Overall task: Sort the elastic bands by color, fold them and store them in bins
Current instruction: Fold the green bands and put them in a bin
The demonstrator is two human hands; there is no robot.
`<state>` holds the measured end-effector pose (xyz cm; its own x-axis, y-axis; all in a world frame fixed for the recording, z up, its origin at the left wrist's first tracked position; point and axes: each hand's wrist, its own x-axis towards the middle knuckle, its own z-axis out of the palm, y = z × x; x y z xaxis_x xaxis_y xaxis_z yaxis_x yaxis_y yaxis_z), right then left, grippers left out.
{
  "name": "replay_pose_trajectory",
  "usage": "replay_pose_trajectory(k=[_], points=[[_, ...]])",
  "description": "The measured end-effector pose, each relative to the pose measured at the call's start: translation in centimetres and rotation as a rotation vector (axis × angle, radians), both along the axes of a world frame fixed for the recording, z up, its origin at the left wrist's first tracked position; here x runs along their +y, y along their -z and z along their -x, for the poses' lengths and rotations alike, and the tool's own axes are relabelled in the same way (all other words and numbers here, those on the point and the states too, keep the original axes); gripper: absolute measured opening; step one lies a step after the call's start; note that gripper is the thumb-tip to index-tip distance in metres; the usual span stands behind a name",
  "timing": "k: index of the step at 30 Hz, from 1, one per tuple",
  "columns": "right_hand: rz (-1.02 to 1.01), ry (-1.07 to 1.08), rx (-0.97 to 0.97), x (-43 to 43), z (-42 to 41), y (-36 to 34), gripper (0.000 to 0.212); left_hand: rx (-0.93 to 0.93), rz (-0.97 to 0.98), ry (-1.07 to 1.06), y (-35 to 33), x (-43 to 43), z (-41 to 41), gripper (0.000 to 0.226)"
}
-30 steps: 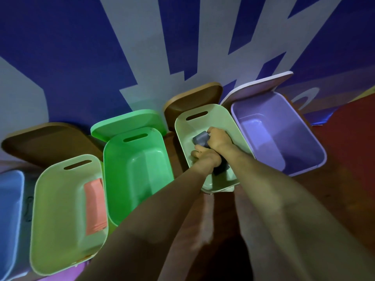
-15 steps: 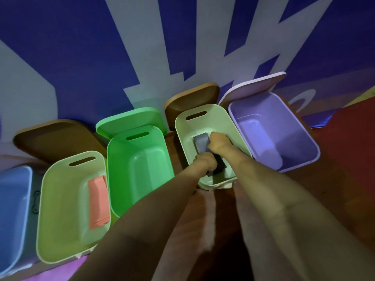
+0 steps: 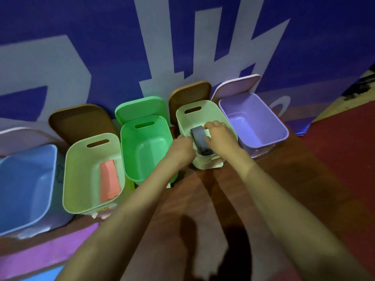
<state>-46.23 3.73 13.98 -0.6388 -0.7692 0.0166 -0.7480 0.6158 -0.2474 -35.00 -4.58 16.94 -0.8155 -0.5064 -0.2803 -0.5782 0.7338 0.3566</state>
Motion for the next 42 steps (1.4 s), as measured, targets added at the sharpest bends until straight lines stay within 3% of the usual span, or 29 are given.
replay_pose_trajectory(k=[3, 5, 8, 10, 13, 17, 24, 27, 35, 42], points=[[0.165, -0.033, 0.195, 2.7, -5.4, -0.4, 0.031, 0.086, 0.285, -0.012, 1.3, 1.6, -6.4, 0.037], [0.297, -0.088, 0.277, 4.3, -9.3, 0.8, 0.027, 0.162, 0.356, -0.029, 2.9, 2.7, -10.3, 0.034], [0.366, -0.17, 0.282, 6.3, -14.7, 3.9, 0.026, 0.254, 0.459, -0.069, 6.5, 3.9, -15.6, 0.027], [0.351, -0.207, 0.261, 7.2, -18.2, 6.3, 0.026, 0.216, 0.512, -0.101, 8.6, 4.8, -19.3, 0.029], [0.33, -0.251, 0.199, 8.6, -23.7, 9.5, 0.026, 0.11, 0.512, -0.154, 11.3, 6.6, -25.1, 0.035], [0.273, -0.383, 0.131, 9.4, -30.6, 12.1, 0.028, 0.031, 0.498, -0.242, 14.3, 7.7, -33.0, 0.026], [0.138, -0.599, -0.042, 6.7, -40.2, 14.9, 0.04, 0.042, 0.358, -0.511, 17.4, 7.8, -44.4, 0.035], [0.081, -0.514, -0.141, 4.5, -42.5, 14.8, 0.043, 0.053, 0.313, -0.524, 18.1, 7.0, -47.0, 0.038], [-0.02, -0.01, -0.321, 1.2, -44.3, 15.5, 0.057, 0.163, 0.31, -0.522, 20.1, 5.6, -48.6, 0.035], [0.009, 0.02, -0.406, 1.0, -43.9, 16.0, 0.035, 0.207, 0.334, -0.59, 21.0, 5.5, -48.2, 0.034]])
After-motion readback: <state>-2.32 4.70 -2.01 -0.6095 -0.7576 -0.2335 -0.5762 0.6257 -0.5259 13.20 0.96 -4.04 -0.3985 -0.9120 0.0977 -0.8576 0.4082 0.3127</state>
